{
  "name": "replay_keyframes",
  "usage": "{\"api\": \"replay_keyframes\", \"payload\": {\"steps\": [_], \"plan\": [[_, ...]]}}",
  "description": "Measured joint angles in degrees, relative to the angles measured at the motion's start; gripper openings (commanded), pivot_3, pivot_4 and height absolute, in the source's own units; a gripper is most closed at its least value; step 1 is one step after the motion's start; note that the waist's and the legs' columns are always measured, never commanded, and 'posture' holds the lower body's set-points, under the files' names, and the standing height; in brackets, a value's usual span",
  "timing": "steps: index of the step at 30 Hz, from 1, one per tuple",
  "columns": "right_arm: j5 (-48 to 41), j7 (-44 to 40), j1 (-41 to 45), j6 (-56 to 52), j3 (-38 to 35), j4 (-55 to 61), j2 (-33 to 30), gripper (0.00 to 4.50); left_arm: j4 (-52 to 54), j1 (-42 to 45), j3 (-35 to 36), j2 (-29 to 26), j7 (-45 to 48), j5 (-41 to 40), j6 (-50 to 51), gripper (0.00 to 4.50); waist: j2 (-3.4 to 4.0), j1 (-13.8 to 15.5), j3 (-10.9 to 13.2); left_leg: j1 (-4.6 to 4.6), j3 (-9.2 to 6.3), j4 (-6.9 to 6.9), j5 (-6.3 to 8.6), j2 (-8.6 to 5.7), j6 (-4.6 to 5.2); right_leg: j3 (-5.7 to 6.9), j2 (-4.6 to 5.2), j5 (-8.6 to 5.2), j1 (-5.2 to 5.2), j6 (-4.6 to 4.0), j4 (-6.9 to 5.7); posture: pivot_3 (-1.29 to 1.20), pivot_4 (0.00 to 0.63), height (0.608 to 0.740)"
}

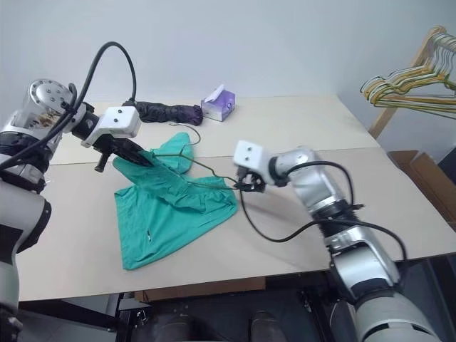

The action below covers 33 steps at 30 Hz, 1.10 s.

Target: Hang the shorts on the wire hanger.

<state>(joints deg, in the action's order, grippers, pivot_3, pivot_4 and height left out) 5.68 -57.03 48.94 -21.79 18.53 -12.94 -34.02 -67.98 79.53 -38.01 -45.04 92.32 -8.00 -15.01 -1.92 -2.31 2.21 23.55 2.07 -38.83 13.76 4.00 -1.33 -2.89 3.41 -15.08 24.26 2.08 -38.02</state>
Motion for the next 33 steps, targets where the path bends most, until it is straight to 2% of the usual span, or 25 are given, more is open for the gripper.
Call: {"api": "replay_keyframes", "payload": {"steps": [5, 8, 12, 15, 20, 23, 24, 28, 33], "plan": [[-8.9, -3.8, -6.2, -8.0, -10.1, 10.6, -5.3, 4.48, -1.7, 2.6, 6.4, 1.2, -0.2, 5.0, -0.1, 0.0, -0.02, -0.1, 0.0, -0.1, -0.03, 0.02, 0.03, 0.0, 0.05, 0.0, -0.02, -0.01, -0.09, 0.02, -0.01, 0.01, 0.0, 0.74], [-12.8, -4.7, -10.2, -12.9, -11.0, 13.3, -4.7, 4.48, -2.3, 3.1, 9.2, 1.9, -0.5, 7.6, -0.1, 0.0, -0.02, -0.6, 0.0, -0.28, 0.02, 0.0, 0.03, 0.0, 0.06, -0.07, -0.03, -0.01, -0.18, 0.01, -0.09, 0.01, 0.0, 0.74], [-16.0, -2.4, -12.1, -16.4, -10.3, 12.4, 1.9, 4.48, -2.9, 3.5, 13.1, 2.0, -0.5, 9.2, 0.2, 0.0, -0.01, -1.0, 0.0, -0.3, 0.0, 0.02, 0.03, 0.0, 0.06, -0.1, -0.05, -0.01, -0.14, 0.01, -0.19, 0.01, 0.0, 0.74], [-17.9, 1.4, -10.9, -15.3, -10.8, 4.1, 11.5, 4.48, -3.0, 3.8, 15.7, 1.9, -0.3, 10.4, 0.2, 0.0, -0.04, -1.3, 0.0, -0.27, 0.0, 0.0, 0.03, -0.01, 0.06, -0.09, -0.03, -0.01, -0.16, 0.01, -0.15, 0.02, 0.0, 0.74], [-17.0, 7.2, -6.2, -10.8, -10.3, -11.1, 19.8, 4.48, -3.1, 3.9, 18.0, 1.9, -0.1, 12.5, 0.2, 0.0, -0.02, -1.2, 0.0, -0.18, -0.03, 0.0, 0.03, -0.02, 0.05, -0.05, -0.01, -0.01, -0.11, 0.02, -0.13, 0.03, 0.0, 0.74], [-16.6, 9.0, -4.1, -8.1, -10.4, -15.9, 22.1, 3.97, -3.1, 3.8, 19.1, 2.0, -0.1, 12.8, 0.2, 0.0, -0.02, -1.2, 0.0, -0.18, -0.04, 0.02, 0.03, -0.02, 0.05, -0.04, -0.01, -0.01, -0.11, 0.02, -0.13, 0.04, 0.0, 0.74], [-16.6, 9.6, -3.8, -7.5, -10.6, -17.1, 22.6, 3.68, -3.1, 3.8, 19.2, 2.0, -0.1, 13.1, 0.2, 0.0, -0.02, -1.1, 0.0, -0.18, -0.05, 0.02, 0.03, -0.02, 0.05, -0.04, -0.01, -0.01, -0.11, 0.02, -0.13, 0.05, 0.0, 0.74], [-18.0, 10.7, -3.2, -6.8, -13.8, -21.4, 22.8, 2.3, -3.1, 3.7, 19.9, 1.9, -0.1, 13.8, 0.1, 0.0, -0.02, -1.0, 0.0, -0.18, -0.05, 0.01, 0.03, -0.02, 0.05, -0.04, 0.0, 0.0, -0.12, 0.02, -0.15, 0.06, 0.0, 0.74], [-18.0, 9.6, -3.2, -5.7, -14.1, -21.4, 22.1, 0.6, -3.1, 3.5, 21.1, 1.8, 0.0, 14.7, 0.1, 0.0, -0.02, -1.1, 0.0, -0.21, -0.06, 0.03, 0.03, -0.02, 0.05, -0.04, -0.01, -0.01, -0.12, 0.02, -0.18, 0.06, 0.0, 0.74]]}}
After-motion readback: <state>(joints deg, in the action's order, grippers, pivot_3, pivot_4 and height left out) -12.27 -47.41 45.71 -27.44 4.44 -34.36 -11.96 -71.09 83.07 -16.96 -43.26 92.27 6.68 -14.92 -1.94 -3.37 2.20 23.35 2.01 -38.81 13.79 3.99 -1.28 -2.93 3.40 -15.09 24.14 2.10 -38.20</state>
